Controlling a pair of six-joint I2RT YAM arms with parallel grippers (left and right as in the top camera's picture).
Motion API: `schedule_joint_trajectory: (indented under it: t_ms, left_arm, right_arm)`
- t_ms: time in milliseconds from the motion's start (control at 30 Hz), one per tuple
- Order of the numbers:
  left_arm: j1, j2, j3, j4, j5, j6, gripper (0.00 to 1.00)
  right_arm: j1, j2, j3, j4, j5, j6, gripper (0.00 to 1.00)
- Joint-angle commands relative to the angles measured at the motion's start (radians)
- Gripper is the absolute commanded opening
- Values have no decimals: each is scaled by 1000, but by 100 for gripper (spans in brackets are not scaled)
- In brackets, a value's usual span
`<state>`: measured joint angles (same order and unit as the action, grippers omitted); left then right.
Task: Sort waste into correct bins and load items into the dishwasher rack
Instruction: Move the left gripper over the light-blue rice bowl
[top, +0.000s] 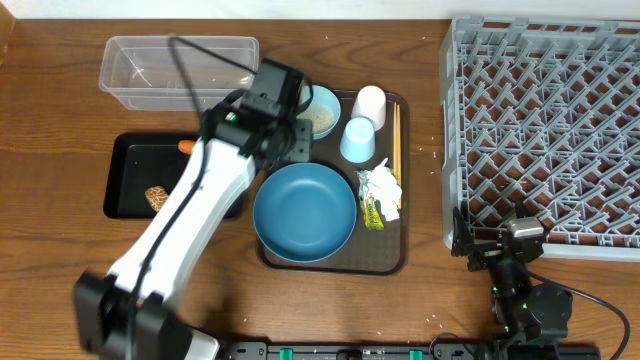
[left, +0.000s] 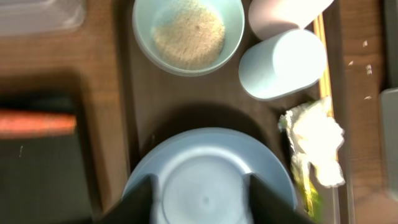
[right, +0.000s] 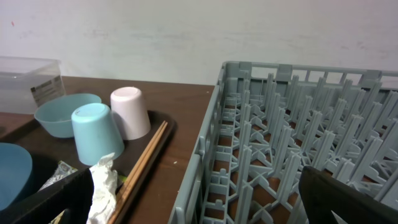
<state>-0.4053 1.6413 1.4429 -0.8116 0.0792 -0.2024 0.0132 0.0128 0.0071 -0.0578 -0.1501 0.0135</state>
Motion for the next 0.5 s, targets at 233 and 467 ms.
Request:
schedule_joint_trajectory:
  t_ms: [233,467]
  left_arm:
    - [6,157,23,248,14,101,84]
    - [6,233,21,287,14,337,84]
  right_arm:
    - [-15,-2,-2,-3,-5,-11,99]
    - [-15,-1,-2,-3,-5,-11,99]
